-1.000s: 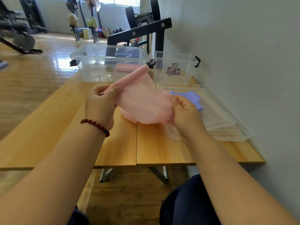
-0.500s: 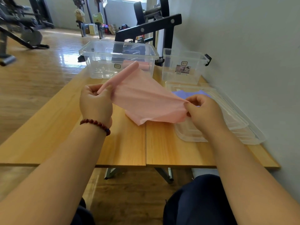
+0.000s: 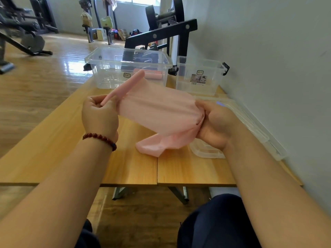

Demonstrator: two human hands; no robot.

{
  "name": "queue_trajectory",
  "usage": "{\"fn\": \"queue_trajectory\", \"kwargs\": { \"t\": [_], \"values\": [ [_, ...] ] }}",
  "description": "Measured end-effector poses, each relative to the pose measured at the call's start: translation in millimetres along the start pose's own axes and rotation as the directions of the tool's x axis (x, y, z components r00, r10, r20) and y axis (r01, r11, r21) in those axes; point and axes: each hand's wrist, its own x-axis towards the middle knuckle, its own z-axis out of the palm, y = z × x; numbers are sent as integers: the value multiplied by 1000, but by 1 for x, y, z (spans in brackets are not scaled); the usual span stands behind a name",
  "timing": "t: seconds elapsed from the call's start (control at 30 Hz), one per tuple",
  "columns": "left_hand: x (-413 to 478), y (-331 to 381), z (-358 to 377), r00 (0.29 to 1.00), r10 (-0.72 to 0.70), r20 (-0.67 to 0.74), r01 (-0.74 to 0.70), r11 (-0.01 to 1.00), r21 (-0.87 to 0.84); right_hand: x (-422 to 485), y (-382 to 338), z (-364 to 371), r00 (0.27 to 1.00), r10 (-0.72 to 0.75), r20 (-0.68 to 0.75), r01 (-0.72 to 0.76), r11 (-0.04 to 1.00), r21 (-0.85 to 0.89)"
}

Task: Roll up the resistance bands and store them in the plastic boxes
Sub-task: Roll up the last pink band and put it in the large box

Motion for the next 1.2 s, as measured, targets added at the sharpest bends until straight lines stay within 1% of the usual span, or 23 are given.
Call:
{"fn": "queue_trajectory", "kwargs": {
  "t": [0.07,0.17,0.23,0.33,0.4,0.47,0.53,0.6,0.67,0.73,0.8,0.87,0.93,1.0,1.1,1.2],
  "values": [
    [0,0,0,1000,4,3,-4,1000,-2,1,2,1,998,-46,35,46,999,-4],
    [1,2,-1,1000,1,1,-1,1000,-14,2,7,-3,995,-99,19,100,989,-109],
    [3,3,-2,1000,0,-12,0,1000,-24,2,8,-7,990,-124,-66,110,975,-193],
    [8,6,-6,999,-3,-36,2,999,-35,8,11,-18,954,-212,-211,119,917,-381],
    [10,7,-7,999,-8,-46,6,999,-38,10,10,-22,936,-253,-246,122,885,-449],
    [10,6,-8,999,-12,-45,11,1000,-28,10,6,-24,934,-253,-252,117,884,-453],
    [9,4,-8,999,-13,-45,12,1000,-12,9,1,-24,943,-218,-251,97,903,-418],
    [6,4,-8,999,-3,-48,4,1000,25,7,-3,-23,960,-151,-236,57,930,-363],
    [4,4,-8,999,1,-50,1,999,45,7,-4,-24,967,-83,-242,15,963,-270],
    [3,3,-7,999,5,-53,-1,998,64,8,-3,-22,961,-73,-267,7,970,-242],
    [1,2,-7,999,6,-53,-2,997,78,11,1,-20,948,-105,-300,-2,942,-337],
    [-1,0,-6,999,3,-54,2,996,89,9,5,-15,946,-122,-301,-22,901,-434],
    [-2,0,-6,999,0,-53,5,995,98,8,8,-13,967,-118,-225,-8,870,-493],
    [-2,0,-7,999,2,-54,4,994,111,7,11,-11,975,-156,-160,51,852,-522],
    [-5,1,-7,999,7,-51,0,992,128,11,13,-7,952,-245,-183,119,848,-517],
    [-7,1,-7,999,10,-47,-2,987,158,14,13,-2,940,-267,-213,117,838,-533]
  ]
}}
